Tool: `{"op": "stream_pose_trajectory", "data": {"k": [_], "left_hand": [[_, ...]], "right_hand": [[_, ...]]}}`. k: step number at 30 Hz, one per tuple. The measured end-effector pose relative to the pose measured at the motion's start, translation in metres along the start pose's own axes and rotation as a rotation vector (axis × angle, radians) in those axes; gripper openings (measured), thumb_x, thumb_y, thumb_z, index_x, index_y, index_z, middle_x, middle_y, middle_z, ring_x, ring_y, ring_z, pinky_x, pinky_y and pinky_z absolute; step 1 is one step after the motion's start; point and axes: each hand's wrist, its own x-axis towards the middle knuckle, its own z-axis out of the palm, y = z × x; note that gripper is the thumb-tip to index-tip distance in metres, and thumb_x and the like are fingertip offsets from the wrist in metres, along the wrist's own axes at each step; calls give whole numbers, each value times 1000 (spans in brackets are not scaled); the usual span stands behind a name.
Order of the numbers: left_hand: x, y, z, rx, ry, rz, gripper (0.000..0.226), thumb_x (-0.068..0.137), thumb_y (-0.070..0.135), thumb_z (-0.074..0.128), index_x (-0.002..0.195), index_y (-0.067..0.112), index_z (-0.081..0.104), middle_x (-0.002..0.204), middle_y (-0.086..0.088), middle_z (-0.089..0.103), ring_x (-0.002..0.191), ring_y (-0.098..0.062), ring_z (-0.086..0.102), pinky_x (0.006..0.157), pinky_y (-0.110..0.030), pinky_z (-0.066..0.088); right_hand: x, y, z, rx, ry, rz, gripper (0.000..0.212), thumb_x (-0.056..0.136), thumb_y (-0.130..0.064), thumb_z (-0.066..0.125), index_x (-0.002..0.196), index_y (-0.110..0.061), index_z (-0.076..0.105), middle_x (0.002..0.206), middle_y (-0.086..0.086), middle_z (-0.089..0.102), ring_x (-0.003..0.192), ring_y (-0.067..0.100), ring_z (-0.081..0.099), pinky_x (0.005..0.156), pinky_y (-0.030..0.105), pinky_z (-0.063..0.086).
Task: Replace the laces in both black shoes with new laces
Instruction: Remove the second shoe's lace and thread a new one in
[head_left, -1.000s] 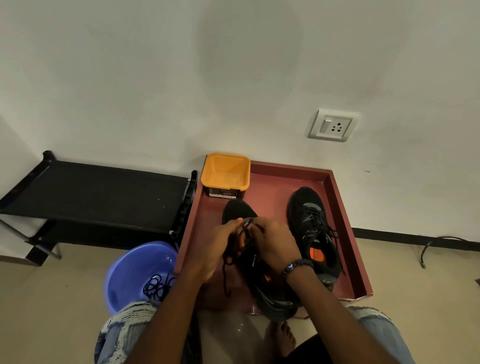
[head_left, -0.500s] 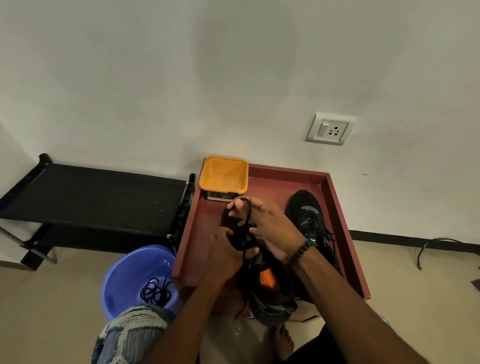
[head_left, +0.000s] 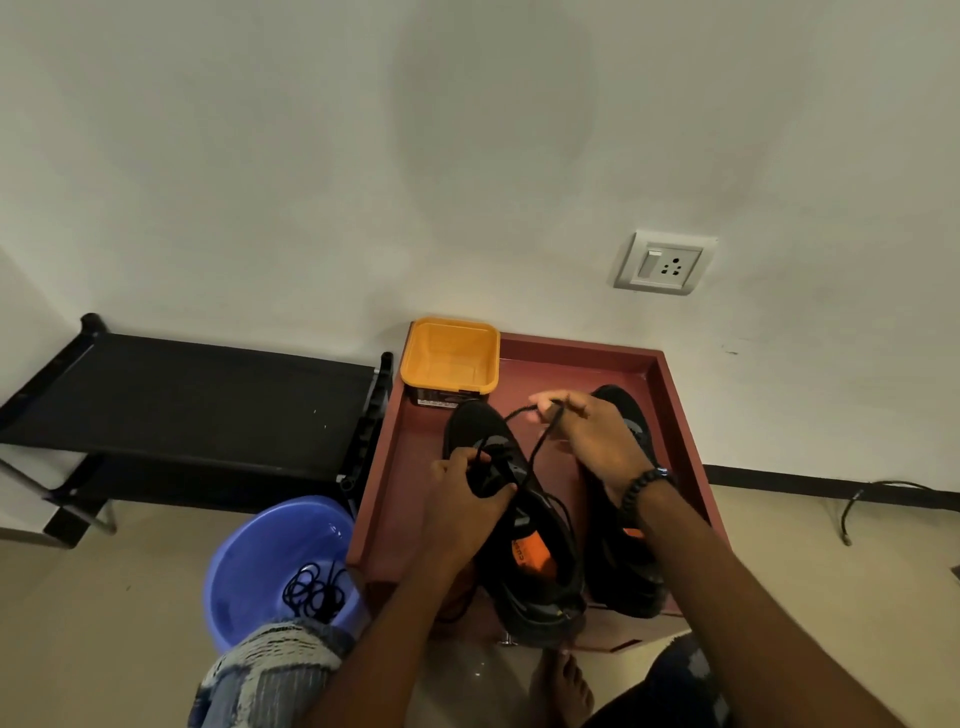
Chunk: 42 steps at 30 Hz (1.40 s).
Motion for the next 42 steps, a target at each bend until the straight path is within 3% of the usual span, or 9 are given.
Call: {"op": "stream_pose_trajectory", "data": {"k": [10,13,17,22,25,29,33,38,42], "left_hand": [[-13,19,1,-42,-89,30,59,82,35,78,125,22,41,110,2,55,91,-5,57,71,-13,45],[-19,27,-9,-58,-57,57,55,83,37,78,119,18,41,93,5,57,82,-7,60,68,-18,51],[-27,27,-15,54,-206,101,49,85,41,74,116,20,42,97,13,55,86,1,57,68,-11,47],[-20,19,-12,161,-284,230,12,98,31,58,105,23,53,95,8,63,87,-4,62,81,-31,57],[-13,23,-9,-86,-223,142,9,98,27,58,99,18,59,88,1,67,77,-9,66,72,-29,59],[0,39,-11,-677,-146,-113,17,95,20,64,103,5,65,87,-9,72,69,-14,67,61,-24,55],[11,43,-14,-943,-148,-157,17,95,16,62,104,1,64,83,-9,71,70,-13,67,63,-21,55],[8,39,-14,-442,-342,-185,55,97,60,39,110,15,69,102,-8,72,83,-17,63,65,-26,47],[0,36,-21,-301,-589,-69,43,100,49,44,102,16,72,84,1,70,71,-17,54,57,-22,38]], "right_hand": [[-19,53,-11,-461,161,78,28,91,-16,67,116,-17,54,88,1,66,85,16,62,80,26,48],[-8,35,-7,-233,188,18,13,89,-15,71,101,-14,64,84,1,66,74,12,66,64,10,48],[22,6,-6,270,164,43,15,89,-10,71,102,-8,65,98,13,72,88,21,73,76,24,57],[36,17,-4,-233,130,35,21,87,-23,73,104,-22,61,89,-4,65,84,11,65,83,24,54],[2,29,4,-371,155,-18,8,96,-26,60,102,-21,59,89,-7,63,77,10,61,66,15,46],[-45,33,24,-122,-195,104,40,94,-57,50,100,-21,65,84,-6,67,69,9,62,64,30,56],[-53,36,27,-215,-467,97,41,96,-46,56,100,-7,67,71,-6,62,60,7,56,55,21,46],[-28,29,13,63,-185,23,26,100,-32,56,97,-12,72,74,-7,63,62,5,52,53,17,41],[1,11,-4,381,89,57,29,100,-35,53,101,-12,71,76,-6,61,64,4,49,60,18,42]]}}
